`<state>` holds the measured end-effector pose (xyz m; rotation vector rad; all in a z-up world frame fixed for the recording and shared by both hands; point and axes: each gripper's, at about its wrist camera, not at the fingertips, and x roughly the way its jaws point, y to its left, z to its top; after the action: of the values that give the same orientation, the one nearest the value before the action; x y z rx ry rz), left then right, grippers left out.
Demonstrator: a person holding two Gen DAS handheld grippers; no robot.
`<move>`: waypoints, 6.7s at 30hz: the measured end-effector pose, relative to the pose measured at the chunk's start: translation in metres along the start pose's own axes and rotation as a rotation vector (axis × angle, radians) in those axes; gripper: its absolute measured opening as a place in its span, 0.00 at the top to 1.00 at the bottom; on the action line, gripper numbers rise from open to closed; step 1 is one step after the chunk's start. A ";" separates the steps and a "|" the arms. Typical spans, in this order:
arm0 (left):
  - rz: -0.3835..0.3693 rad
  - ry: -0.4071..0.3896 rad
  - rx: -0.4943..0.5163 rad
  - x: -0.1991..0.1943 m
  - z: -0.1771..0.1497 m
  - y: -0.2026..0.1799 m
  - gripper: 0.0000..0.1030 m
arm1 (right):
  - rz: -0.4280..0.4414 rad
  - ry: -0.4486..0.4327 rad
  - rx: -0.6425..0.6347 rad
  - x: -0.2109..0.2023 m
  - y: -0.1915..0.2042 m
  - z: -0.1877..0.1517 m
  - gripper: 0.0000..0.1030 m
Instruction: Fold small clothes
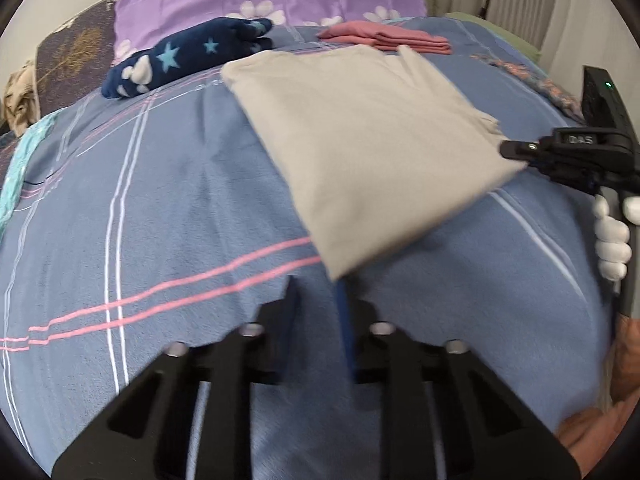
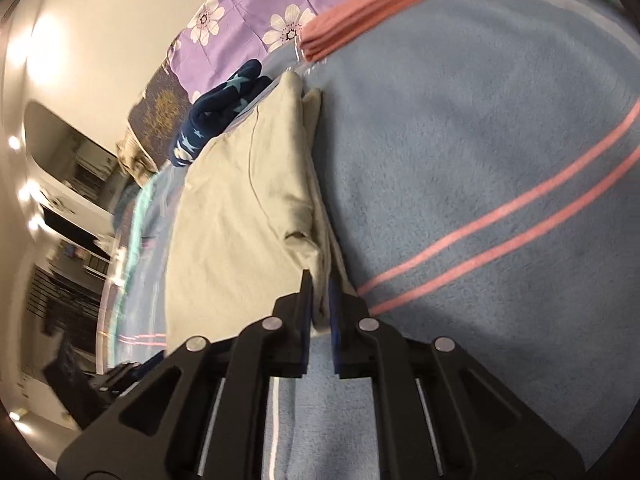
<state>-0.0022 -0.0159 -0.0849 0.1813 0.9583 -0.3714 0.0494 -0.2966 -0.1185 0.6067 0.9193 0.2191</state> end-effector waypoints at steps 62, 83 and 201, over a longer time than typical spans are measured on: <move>-0.078 -0.137 -0.214 0.076 0.123 0.072 0.59 | -0.262 -0.010 -0.477 0.064 0.081 0.043 0.70; -0.254 -0.062 -0.302 0.097 0.115 0.089 0.45 | -0.087 0.067 -0.263 0.060 0.032 0.090 0.55; -0.496 -0.392 0.426 -0.019 0.362 -0.394 0.82 | -0.525 -0.681 -0.126 -0.340 -0.110 0.206 0.83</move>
<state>0.1114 -0.4883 0.1406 0.2459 0.5152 -1.0310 0.0019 -0.6120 0.1421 0.2694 0.3713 -0.3843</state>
